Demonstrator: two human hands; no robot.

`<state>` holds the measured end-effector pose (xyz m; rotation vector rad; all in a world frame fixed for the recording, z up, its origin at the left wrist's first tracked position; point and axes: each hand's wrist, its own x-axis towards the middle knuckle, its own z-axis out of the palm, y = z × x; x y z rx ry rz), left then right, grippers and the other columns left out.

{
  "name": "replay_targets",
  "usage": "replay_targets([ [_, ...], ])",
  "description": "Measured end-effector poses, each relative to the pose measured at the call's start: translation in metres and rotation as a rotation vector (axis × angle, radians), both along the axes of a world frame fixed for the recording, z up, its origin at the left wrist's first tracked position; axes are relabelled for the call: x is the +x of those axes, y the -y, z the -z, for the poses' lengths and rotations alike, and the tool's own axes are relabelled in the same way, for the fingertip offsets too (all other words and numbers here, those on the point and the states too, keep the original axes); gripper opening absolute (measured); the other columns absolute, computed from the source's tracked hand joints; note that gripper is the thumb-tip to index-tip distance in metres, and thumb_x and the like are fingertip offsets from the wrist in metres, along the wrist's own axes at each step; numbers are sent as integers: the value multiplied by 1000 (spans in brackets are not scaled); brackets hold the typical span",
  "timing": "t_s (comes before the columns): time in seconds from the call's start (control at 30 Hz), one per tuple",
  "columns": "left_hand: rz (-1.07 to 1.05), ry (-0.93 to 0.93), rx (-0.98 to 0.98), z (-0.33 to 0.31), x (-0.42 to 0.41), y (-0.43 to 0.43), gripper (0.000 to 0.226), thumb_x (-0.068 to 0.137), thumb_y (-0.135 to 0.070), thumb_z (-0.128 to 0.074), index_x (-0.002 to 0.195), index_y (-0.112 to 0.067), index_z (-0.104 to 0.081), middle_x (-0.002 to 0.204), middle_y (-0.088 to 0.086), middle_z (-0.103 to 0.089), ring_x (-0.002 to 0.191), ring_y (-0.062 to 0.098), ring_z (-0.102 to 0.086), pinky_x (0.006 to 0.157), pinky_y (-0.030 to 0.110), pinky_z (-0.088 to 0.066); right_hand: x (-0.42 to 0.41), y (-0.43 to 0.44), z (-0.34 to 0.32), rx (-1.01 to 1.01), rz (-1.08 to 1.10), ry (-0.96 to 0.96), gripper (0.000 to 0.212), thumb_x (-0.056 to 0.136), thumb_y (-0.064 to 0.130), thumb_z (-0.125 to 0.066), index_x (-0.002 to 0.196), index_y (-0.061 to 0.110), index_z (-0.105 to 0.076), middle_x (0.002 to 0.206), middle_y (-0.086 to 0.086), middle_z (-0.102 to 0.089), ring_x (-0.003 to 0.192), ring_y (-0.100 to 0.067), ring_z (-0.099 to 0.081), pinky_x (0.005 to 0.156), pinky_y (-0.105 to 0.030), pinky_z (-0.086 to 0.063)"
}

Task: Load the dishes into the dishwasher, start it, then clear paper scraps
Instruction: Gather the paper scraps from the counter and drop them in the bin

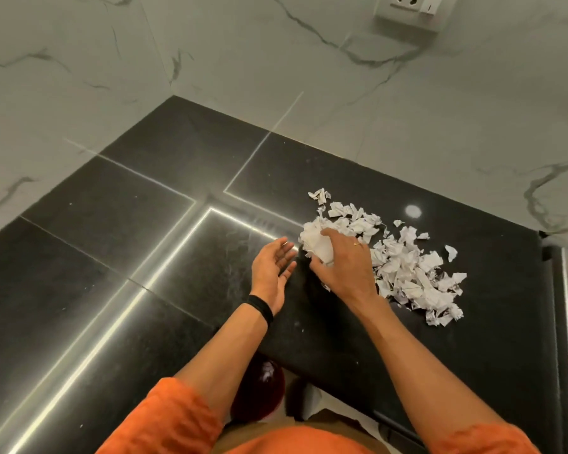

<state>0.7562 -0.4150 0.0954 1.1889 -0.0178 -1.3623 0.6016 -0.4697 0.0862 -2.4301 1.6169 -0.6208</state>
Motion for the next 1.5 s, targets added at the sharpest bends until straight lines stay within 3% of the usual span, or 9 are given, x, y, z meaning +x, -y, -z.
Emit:
replay_targets([
  [0.13,60,-56,-45,-4,9,13,35,101,-37,-59,121,-10,-67,115,10,-69,98,19,-67,91,34,-55,23,-19,-19,198,56,450,45,88,47,-73,125,29,-56,115,11,-66,100,-10,-63,84,-28,-52],
  [0.3,103,-363,-96,-8,14,18,60,99,-61,-46,116,-9,-70,100,12,-73,88,26,-70,75,40,-59,55,-40,-23,342,-26,589,30,91,44,-71,117,29,-66,121,17,-64,110,1,-60,89,-14,-49],
  [0.4,36,-408,-98,3,26,19,58,98,-56,-51,130,-10,-65,122,13,-71,100,26,-70,95,43,-53,42,-33,-27,304,130,686,13,99,29,-65,111,31,-69,115,17,-67,103,1,-61,79,-12,-47],
  [0.47,37,-381,-81,10,34,20,59,98,-55,-52,136,-11,-61,132,15,-67,104,27,-70,105,44,-47,23,-22,-25,288,246,660,11,98,23,-65,107,29,-70,105,17,-69,95,2,-63,75,-12,-46],
  [0.7,144,-251,-59,14,50,19,54,99,-63,-48,117,-16,-69,100,10,-72,82,21,-67,73,39,-51,22,14,2,291,-20,5,37,92,26,-71,128,19,-69,118,-1,-70,108,-20,-63,93,-34,-49],
  [0.9,159,-224,-55,10,54,19,52,98,-50,-56,137,-15,-60,116,11,-72,89,21,-71,74,41,-54,31,19,24,193,-140,-151,19,95,16,-63,110,16,-74,114,-4,-68,106,-27,-60,89,-40,-50],
  [1.0,94,-283,-68,14,53,20,49,101,-41,-55,138,-9,-59,122,16,-70,95,24,-70,77,42,-57,24,17,21,179,-113,-97,18,94,8,-61,104,12,-76,104,-5,-70,98,-26,-63,82,-36,-49],
  [1.27,50,-288,-38,19,27,30,33,106,-30,-47,122,-7,-65,114,18,-71,99,28,-67,94,45,-52,34,-4,-32,272,63,628,17,92,12,-72,105,21,-77,99,15,-73,95,-1,-68,84,-20,-55],
  [1.5,147,-378,-27,8,7,32,64,101,-54,-44,121,3,-64,113,19,-66,103,33,-66,95,43,-54,61,-30,-43,204,-131,450,20,89,16,-71,107,20,-76,107,8,-73,100,-5,-66,89,-30,-55],
])
